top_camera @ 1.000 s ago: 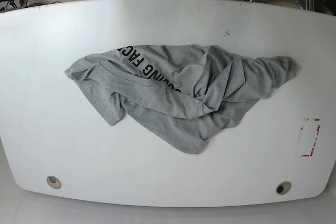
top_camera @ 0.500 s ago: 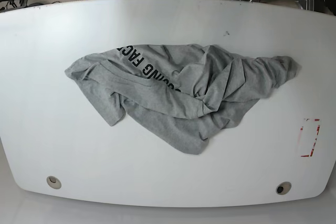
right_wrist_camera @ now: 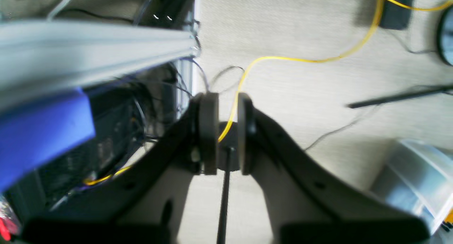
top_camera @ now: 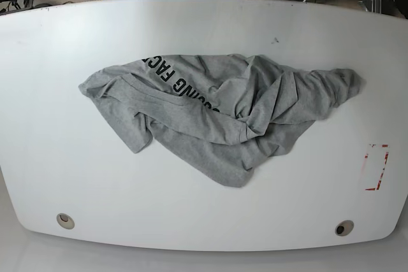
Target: Fold the T-shirt properly
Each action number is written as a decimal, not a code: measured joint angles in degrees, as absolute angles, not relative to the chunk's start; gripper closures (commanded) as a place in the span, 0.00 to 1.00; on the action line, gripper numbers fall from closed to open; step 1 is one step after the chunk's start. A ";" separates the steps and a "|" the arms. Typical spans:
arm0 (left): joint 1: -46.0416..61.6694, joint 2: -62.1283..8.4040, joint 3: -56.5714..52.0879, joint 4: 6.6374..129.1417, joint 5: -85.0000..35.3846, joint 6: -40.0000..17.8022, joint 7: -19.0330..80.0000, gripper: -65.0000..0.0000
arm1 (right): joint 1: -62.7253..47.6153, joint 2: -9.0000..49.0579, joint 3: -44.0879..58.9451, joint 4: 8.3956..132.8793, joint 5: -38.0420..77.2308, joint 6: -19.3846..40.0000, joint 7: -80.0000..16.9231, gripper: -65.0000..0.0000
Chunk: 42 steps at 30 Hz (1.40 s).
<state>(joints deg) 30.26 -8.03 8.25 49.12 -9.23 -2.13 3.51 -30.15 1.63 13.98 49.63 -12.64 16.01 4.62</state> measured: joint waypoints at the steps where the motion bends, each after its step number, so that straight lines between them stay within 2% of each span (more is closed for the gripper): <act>1: 31.11 -8.38 8.14 50.04 -9.28 -2.15 3.44 0.62 | -31.14 1.48 14.04 50.63 -12.64 16.03 4.47 0.87; 15: 47.00 -14.37 7.94 72.27 -9.37 -2.59 3.62 0.62 | -46.24 -3.40 14.04 70.26 -11.40 16.19 4.03 0.87; 31: 66.81 -15.92 -8.84 102.65 -9.28 -3.01 3.75 0.62 | -64.29 -4.12 14.20 98.52 2.42 15.97 -0.01 0.87; 42: 71.24 -15.75 -15.14 113.80 -9.34 -3.03 3.40 0.62 | -71.11 -4.29 14.72 114.61 7.68 16.16 -0.03 0.87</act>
<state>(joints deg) 71.24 -15.75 -15.14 113.80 -9.34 -3.03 3.40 -71.11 -4.29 14.72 114.61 7.68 16.16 -0.03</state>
